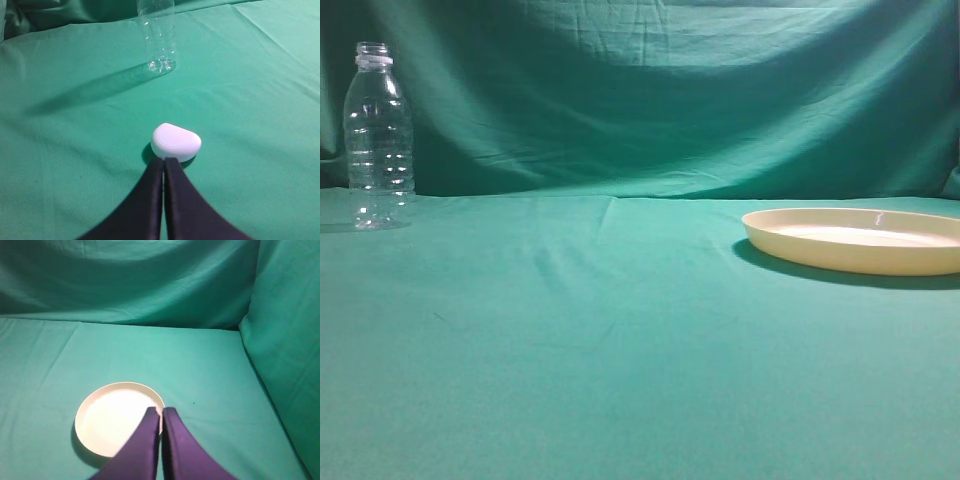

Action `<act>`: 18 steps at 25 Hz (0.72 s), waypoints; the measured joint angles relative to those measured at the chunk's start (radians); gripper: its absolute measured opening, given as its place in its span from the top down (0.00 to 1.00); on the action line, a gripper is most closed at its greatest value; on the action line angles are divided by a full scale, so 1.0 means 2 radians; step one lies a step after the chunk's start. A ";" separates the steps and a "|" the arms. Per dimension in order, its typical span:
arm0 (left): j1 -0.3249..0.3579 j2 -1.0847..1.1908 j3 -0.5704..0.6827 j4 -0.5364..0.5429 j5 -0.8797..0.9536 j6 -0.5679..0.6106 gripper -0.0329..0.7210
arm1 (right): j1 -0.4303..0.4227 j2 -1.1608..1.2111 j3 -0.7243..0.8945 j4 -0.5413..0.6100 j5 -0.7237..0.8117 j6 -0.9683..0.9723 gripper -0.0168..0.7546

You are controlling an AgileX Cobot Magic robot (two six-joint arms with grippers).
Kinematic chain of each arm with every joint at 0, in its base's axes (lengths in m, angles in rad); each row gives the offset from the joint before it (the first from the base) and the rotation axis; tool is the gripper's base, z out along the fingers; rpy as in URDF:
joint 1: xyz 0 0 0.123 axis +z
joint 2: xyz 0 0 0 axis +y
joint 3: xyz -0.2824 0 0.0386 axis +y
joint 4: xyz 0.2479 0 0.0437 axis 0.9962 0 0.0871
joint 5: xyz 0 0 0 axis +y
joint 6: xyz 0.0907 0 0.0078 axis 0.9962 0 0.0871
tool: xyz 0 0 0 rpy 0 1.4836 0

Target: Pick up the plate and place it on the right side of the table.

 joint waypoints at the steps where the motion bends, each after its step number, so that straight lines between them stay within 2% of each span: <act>1: 0.000 0.000 0.000 0.000 0.000 0.000 0.96 | 0.000 0.000 0.002 0.000 -0.001 0.000 0.98; 5: 0.000 0.000 0.000 0.000 0.000 0.000 0.96 | 0.002 -0.004 0.039 -0.004 -0.034 -0.001 0.98; 13: 0.000 0.000 0.000 0.000 0.000 0.000 0.96 | 0.003 -0.077 0.233 -0.006 -0.188 -0.002 0.98; 18: 0.000 0.000 0.000 0.000 0.000 0.000 0.96 | 0.003 -0.157 0.330 -0.006 -0.232 -0.003 0.98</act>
